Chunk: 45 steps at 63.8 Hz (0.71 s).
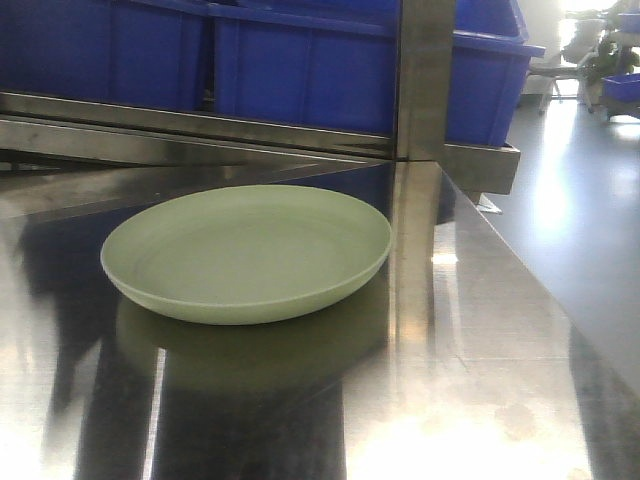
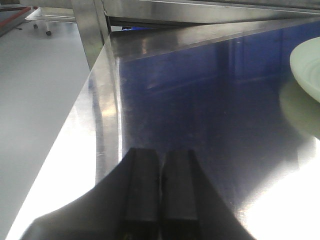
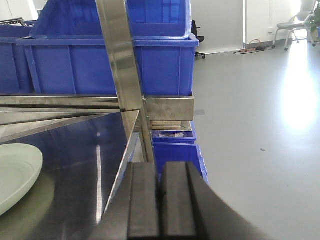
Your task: Place green plate on second shelf with right arm
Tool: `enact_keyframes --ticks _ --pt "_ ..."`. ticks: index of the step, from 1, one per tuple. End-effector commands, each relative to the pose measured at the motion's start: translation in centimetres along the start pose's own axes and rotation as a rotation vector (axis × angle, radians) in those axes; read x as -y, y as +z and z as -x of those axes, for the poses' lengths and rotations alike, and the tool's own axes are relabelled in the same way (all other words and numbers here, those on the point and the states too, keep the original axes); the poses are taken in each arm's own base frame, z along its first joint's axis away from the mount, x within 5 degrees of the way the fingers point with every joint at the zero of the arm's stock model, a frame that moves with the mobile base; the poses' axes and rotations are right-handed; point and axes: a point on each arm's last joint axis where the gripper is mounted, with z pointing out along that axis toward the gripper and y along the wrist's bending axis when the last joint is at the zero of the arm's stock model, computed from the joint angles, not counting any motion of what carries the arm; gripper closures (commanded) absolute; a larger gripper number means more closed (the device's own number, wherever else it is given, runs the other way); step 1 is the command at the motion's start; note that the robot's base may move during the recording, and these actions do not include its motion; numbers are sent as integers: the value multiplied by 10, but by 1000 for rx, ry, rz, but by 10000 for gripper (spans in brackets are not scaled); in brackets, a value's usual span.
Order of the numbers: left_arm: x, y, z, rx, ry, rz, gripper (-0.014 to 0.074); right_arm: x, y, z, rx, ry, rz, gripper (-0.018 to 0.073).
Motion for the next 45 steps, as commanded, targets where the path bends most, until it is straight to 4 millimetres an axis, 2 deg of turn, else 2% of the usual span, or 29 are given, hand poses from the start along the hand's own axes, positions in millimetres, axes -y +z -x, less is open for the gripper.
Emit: enact_keyframes --ticks 1,45 --pt "2 3 -7 41 -1 -18 472 -1 -2 11 109 -7 7 511" --pt "2 3 -7 41 -1 -18 472 -1 -2 11 109 -7 7 511"
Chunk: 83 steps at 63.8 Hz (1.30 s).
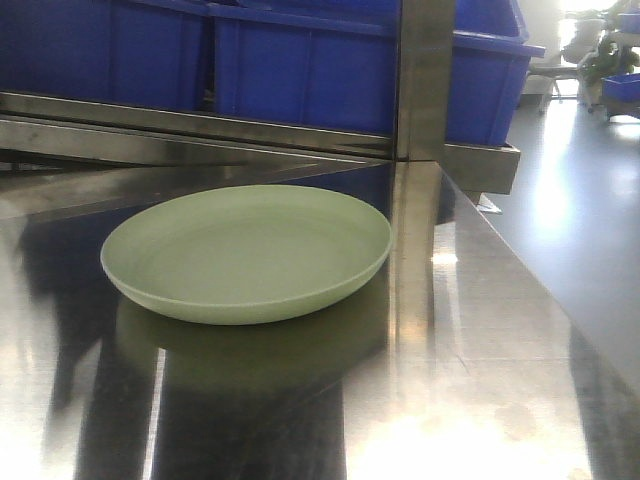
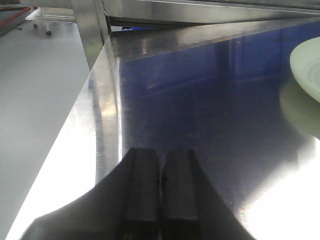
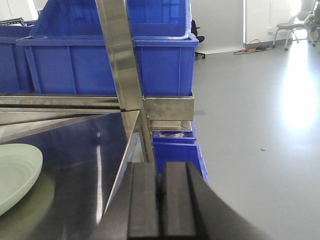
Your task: Place green plate on second shelf with right arm
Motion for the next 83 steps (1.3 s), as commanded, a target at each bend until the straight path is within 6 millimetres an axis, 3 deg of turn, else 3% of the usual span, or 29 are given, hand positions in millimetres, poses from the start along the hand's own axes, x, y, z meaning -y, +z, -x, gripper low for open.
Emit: enact_keyframes --ticks 1,49,68,83 --pt "2 3 -7 41 -1 -18 472 -1 -2 11 109 -7 7 511" --pt "2 3 -7 41 -1 -18 472 -1 -2 12 128 -7 8 511" --pt "2 3 -7 41 -1 -18 472 -2 3 10 8 -7 -6 511" --pt "2 3 -7 41 -1 -18 472 -6 24 26 -149 4 -34 511"
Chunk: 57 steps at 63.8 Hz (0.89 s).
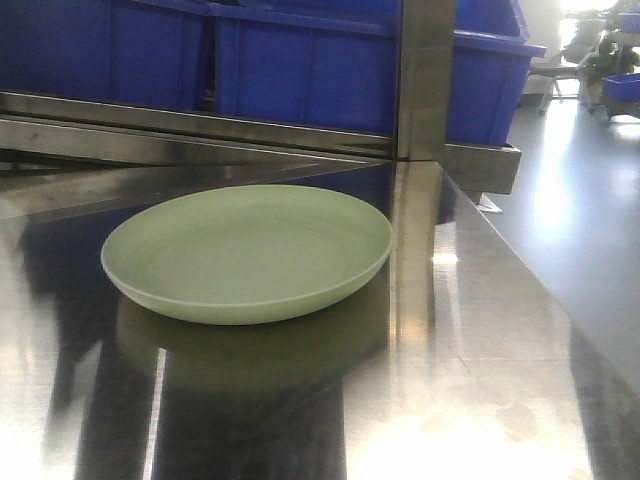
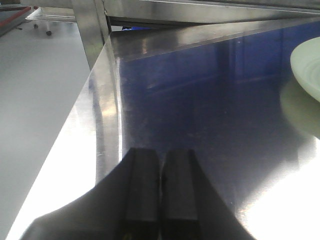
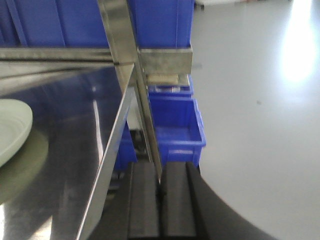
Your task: Place green plate on second shelf with right arm
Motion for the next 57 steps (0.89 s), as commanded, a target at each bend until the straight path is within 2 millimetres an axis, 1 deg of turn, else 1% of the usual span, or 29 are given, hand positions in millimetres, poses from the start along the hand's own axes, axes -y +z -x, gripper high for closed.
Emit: enact_keyframes --ticks 1,13,18,24,28,32,39,43,46,57 --pt "2 3 -7 41 -1 -18 472 -5 6 29 56 4 -3 511" --pt "2 3 -7 41 -1 -18 472 -13 21 65 38 18 -4 511" --pt "2 3 -7 41 -1 -18 472 -18 30 83 22 69 7 511" --pt "2 3 -7 41 -1 -18 472 -24 43 96 -29 134 24 508" --pt "2 3 -7 41 -1 -18 472 -30 53 107 -74 181 42 479" --pt "2 3 -7 41 -1 -18 472 -36 64 113 -132 213 56 407" --pt "2 3 -7 41 -1 -18 472 -49 87 122 -235 258 94 223" --pt "2 3 -7 41 -1 -18 472 -58 102 124 -286 263 116 160" --pt "2 3 -7 41 -1 -18 472 -65 112 124 -316 256 132 141" --pt "2 3 -7 41 -1 -18 472 -98 149 121 -417 216 206 145"
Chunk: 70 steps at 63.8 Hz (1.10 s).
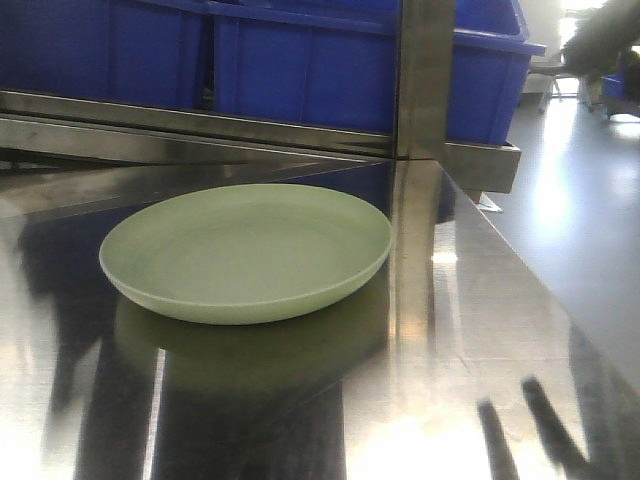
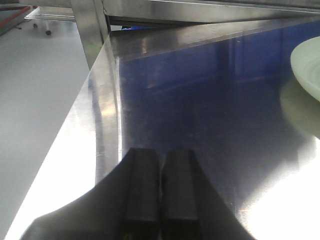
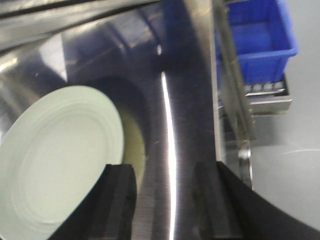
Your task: Place green plate on second shelf with right arm
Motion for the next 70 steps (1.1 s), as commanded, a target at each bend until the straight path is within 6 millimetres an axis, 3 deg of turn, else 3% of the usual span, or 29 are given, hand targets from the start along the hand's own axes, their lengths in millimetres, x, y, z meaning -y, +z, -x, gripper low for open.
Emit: enact_keyframes --ticks 1,18,33,70 --pt "2 3 -7 41 -1 -18 472 -21 16 18 37 -10 53 145" --pt "2 3 -7 41 -1 -18 472 -57 75 15 -92 -67 99 145" --pt "2 3 -7 41 -1 -18 472 -65 113 5 -185 -82 84 145" --pt "2 3 -7 41 -1 -18 472 -60 159 -8 -296 -81 39 145"
